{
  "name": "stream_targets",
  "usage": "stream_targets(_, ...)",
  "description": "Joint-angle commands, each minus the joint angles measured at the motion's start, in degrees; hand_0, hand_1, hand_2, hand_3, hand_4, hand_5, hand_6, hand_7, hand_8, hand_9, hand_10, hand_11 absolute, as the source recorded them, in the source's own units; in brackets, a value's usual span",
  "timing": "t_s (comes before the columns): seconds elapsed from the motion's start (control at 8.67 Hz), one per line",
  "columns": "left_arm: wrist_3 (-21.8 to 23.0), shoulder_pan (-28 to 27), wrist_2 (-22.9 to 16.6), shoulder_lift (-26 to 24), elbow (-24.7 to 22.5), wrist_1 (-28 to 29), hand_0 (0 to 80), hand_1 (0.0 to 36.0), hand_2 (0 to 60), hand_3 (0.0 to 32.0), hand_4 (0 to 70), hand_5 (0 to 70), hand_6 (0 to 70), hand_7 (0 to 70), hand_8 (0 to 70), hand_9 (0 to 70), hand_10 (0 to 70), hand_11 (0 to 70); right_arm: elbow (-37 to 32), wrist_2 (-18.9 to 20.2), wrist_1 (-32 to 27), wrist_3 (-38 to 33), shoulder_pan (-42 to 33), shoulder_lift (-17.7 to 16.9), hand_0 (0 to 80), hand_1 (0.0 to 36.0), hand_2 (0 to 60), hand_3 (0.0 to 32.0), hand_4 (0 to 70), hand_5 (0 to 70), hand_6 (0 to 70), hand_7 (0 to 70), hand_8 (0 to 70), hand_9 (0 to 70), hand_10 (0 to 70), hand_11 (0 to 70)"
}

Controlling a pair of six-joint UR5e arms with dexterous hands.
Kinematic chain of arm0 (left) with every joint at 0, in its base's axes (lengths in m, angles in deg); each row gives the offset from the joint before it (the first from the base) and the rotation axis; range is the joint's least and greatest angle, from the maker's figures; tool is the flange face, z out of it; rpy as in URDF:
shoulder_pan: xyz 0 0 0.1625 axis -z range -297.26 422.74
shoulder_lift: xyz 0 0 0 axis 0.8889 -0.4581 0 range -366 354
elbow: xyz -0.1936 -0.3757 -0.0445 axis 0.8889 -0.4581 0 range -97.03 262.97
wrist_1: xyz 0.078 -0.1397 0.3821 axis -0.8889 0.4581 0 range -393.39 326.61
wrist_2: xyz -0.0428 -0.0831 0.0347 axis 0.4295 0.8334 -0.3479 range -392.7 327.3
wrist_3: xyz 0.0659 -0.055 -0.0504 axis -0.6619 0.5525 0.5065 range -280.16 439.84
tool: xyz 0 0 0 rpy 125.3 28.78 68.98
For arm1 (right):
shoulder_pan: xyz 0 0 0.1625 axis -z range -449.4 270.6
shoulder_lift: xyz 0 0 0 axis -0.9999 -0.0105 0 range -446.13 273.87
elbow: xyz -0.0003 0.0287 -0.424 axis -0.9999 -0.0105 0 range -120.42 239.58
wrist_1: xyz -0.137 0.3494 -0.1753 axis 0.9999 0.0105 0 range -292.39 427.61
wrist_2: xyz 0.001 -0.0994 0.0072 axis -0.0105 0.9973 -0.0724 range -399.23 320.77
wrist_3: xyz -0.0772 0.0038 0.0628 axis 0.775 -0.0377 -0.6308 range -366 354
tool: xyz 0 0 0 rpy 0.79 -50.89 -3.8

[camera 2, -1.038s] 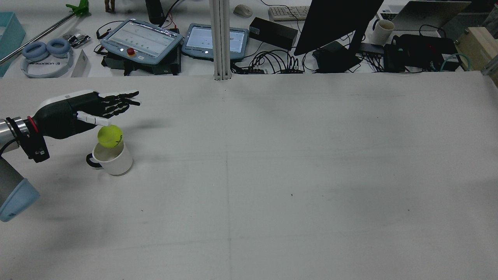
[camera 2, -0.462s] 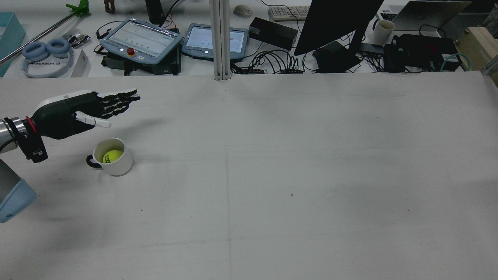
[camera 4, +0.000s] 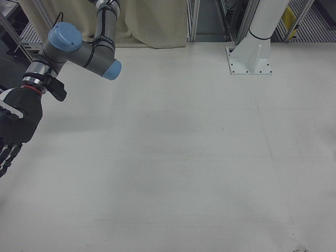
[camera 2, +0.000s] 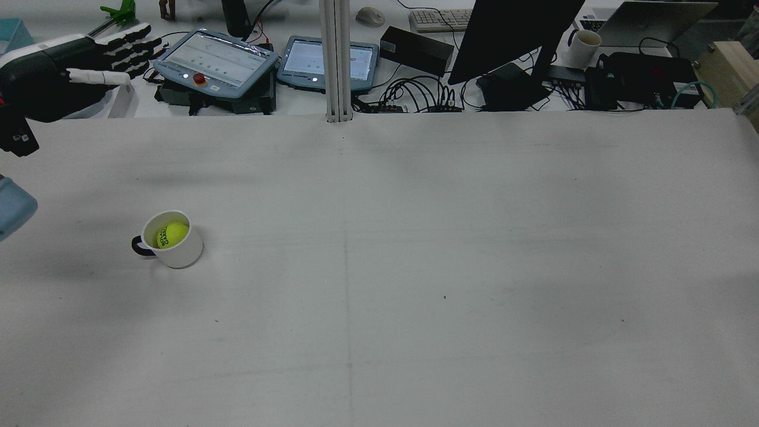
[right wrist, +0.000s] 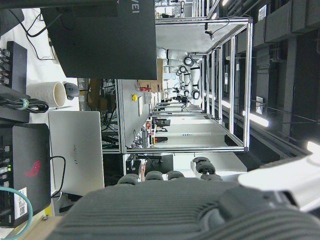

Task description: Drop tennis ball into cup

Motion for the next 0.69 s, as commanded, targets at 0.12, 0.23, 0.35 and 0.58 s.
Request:
stream_targets(0.12, 0.0, 11.9, 3.0, 4.9, 7.0, -0.1, 50.1, 21.8, 4.3, 0.0, 0.0, 0.7, 0.0, 6.1, 0.0, 0.0, 0.0, 0.0, 0.1, 0.0, 0.0, -0.1, -0.2, -0.1, 0.0, 0.0, 0.0, 0.0, 0.0, 0.0, 0.0, 0.0, 0.0, 0.0, 0.0, 0.0)
stream_targets(0.23, 0.0, 13.5, 3.0, 6.1, 6.5, 0.2, 50.4, 22.6, 5.4, 0.0, 0.0, 0.9, 0.0, 5.8, 0.0, 0.0, 0.0, 0.0, 0.2, 0.1, -0.1, 0.0, -0.2, -0.2, 0.0, 0.0, 0.0, 0.0, 0.0, 0.0, 0.0, 0.0, 0.0, 0.0, 0.0, 0.0)
stream_targets(0.35, 0.0, 14.7, 3.0, 6.3, 5.5, 0.4, 49.8, 22.3, 6.8, 0.0, 0.0, 0.7, 0.0, 6.5, 0.0, 0.0, 0.0, 0.0, 0.2, 0.1, 0.0, 0.0, -0.3, -0.2, 0.0, 0.0, 0.0, 0.0, 0.0, 0.0, 0.0, 0.0, 0.0, 0.0, 0.0, 0.0)
stream_targets(0.58, 0.0, 14.8, 3.0, 7.2, 3.8, 0.8, 48.3, 20.9, 9.5, 0.0, 0.0, 0.2, 0.0, 6.9, 0.0, 0.0, 0.0, 0.0, 0.8, 0.1, 0.0, 0.2, -0.6, -0.2, 0.0, 0.0, 0.0, 0.0, 0.0, 0.0, 0.0, 0.0, 0.0, 0.0, 0.0, 0.0)
